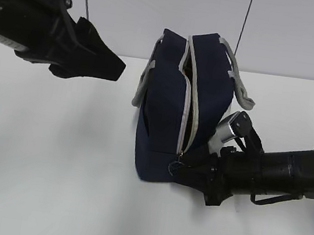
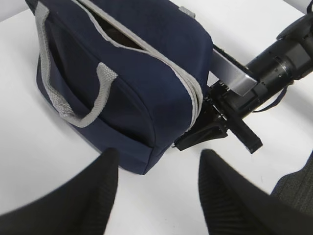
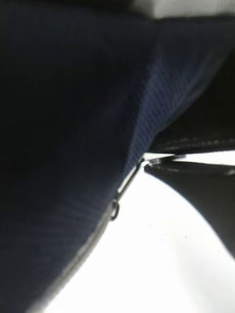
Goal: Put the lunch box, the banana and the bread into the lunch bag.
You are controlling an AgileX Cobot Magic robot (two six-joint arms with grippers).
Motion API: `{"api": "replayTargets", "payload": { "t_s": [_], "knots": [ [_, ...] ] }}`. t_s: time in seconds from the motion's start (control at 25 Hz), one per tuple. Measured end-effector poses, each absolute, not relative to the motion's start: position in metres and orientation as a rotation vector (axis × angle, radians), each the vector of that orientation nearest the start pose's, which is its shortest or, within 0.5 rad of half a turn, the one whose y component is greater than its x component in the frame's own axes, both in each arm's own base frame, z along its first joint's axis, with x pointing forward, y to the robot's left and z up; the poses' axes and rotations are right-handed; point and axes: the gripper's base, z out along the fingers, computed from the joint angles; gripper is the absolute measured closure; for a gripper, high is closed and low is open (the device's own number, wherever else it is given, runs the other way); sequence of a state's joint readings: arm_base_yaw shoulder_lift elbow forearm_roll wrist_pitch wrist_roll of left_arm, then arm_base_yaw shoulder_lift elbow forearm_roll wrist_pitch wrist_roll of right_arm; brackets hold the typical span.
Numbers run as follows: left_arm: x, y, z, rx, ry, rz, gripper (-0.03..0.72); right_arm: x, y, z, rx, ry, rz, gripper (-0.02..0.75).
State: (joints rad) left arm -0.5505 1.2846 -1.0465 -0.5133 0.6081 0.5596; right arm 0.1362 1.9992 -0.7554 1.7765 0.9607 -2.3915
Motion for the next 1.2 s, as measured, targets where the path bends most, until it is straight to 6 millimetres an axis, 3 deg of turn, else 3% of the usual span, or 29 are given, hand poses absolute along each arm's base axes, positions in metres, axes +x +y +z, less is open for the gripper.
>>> {"api": "replayTargets", "payload": {
  "t_s": [0.12,0.52,1.2],
  "knots": [
    [0.221,-0.166,0.333,0.906,2.109,-0.546,0.308,0.295,0.114,0.101,-1.031,1.937,0.943,0.754],
    [0.220,-0.166,0.332,0.916,2.118,-0.549,0.308,0.290,0.114,0.105,-1.000,2.029,1.010,0.754],
    [0.220,-0.166,0.332,0.919,2.120,-0.548,0.308,0.274,0.105,0.162,-1.095,2.110,0.874,0.754]
  ]
}}
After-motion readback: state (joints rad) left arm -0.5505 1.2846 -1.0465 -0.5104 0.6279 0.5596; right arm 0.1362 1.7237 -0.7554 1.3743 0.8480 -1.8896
